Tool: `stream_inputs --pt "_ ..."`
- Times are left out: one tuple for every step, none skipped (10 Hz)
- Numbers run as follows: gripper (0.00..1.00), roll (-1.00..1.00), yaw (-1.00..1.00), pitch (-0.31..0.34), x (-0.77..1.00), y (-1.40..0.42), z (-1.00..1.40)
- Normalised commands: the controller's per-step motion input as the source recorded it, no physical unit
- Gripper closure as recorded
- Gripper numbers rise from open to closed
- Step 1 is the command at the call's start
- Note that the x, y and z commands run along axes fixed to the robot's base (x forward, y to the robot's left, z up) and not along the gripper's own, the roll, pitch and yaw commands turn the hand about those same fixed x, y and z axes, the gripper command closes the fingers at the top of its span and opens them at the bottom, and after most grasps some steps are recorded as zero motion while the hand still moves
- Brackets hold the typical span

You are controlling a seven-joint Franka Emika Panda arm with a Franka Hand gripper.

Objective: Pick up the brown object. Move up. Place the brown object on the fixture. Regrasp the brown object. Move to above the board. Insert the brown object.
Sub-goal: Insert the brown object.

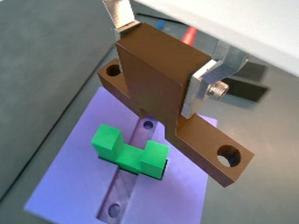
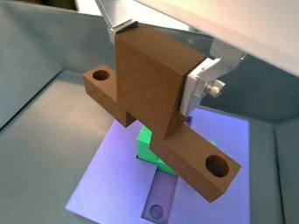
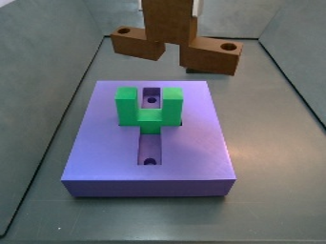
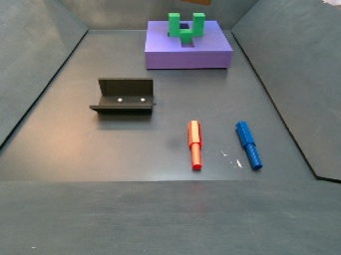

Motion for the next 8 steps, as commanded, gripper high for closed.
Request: stream_inputs --pt "1.0 -0.02 -1.0 0.0 0.0 0.0 -0.02" --pt "1.0 0.0 -1.0 0.0 0.0 0.0 -0.08" --pt "1.0 0.0 -1.0 0.0 0.0 0.0 -0.14" --pt "1.0 0.06 -0.94 0.106 -0.02 -0.13 -0.07" --pt "1.0 0.15 -0.93 0.127 -0.11 -0.1 -0.15" --pt "1.0 0.15 -0.95 0.11 -0.11 -0.09 -0.16" --pt "1.0 0.14 -0.96 0.107 -0.1 -0.07 -0.17" --pt "1.0 0.14 -0.95 0.12 -0.1 -0.07 -0.15"
